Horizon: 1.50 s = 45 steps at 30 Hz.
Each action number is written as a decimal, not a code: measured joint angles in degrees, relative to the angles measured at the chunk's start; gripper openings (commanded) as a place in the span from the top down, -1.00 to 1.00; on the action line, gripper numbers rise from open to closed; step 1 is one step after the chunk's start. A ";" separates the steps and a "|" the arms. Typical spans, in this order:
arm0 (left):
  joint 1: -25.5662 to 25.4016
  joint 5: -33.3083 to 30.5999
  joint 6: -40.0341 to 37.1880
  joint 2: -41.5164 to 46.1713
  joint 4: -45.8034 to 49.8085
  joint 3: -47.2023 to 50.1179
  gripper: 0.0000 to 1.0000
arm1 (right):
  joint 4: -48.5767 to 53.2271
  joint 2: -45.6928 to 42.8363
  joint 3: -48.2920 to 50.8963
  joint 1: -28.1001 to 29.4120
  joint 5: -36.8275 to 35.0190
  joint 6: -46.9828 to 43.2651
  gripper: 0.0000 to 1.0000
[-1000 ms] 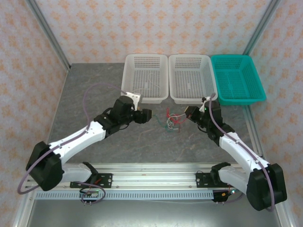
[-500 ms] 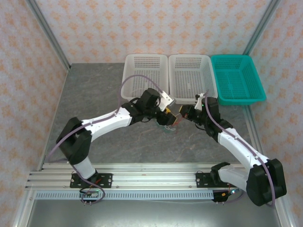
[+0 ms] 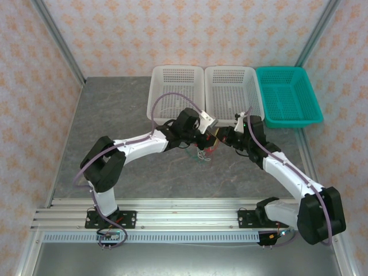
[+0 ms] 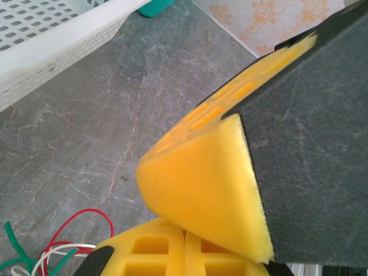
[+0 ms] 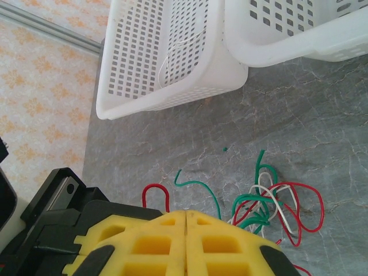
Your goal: Untangle the cables
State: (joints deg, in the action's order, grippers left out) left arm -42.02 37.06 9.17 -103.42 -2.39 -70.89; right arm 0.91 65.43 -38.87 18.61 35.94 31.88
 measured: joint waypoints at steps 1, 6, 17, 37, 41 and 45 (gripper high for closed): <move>0.00 -0.15 0.33 0.00 -0.24 0.00 1.00 | 0.02 0.00 0.00 0.00 -0.13 -0.15 0.36; 0.00 -4.83 4.50 0.00 -0.15 0.02 1.00 | -0.55 -3.32 4.00 -0.11 -6.03 0.24 -0.37; 0.98 -12.52 15.52 0.09 -2.32 0.44 1.00 | -1.51 -25.11 19.69 4.44 -15.52 -5.05 -0.62; 1.03 -14.67 19.52 7.91 -3.72 6.19 1.00 | -25.75 25.22 7.52 15.37 -20.79 5.22 0.10; 1.03 -17.66 19.96 13.03 -3.19 9.01 1.00 | -25.59 28.06 6.03 14.64 -22.27 10.58 0.73; 1.57 -23.67 20.76 20.81 1.57 10.93 1.00 | -24.90 27.54 6.05 13.03 -23.32 14.36 0.81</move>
State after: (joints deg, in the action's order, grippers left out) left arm -40.45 13.39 29.93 -82.61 -0.82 -59.96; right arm -23.99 92.97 -32.82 31.64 12.62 46.24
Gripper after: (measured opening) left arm 0.050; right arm 0.107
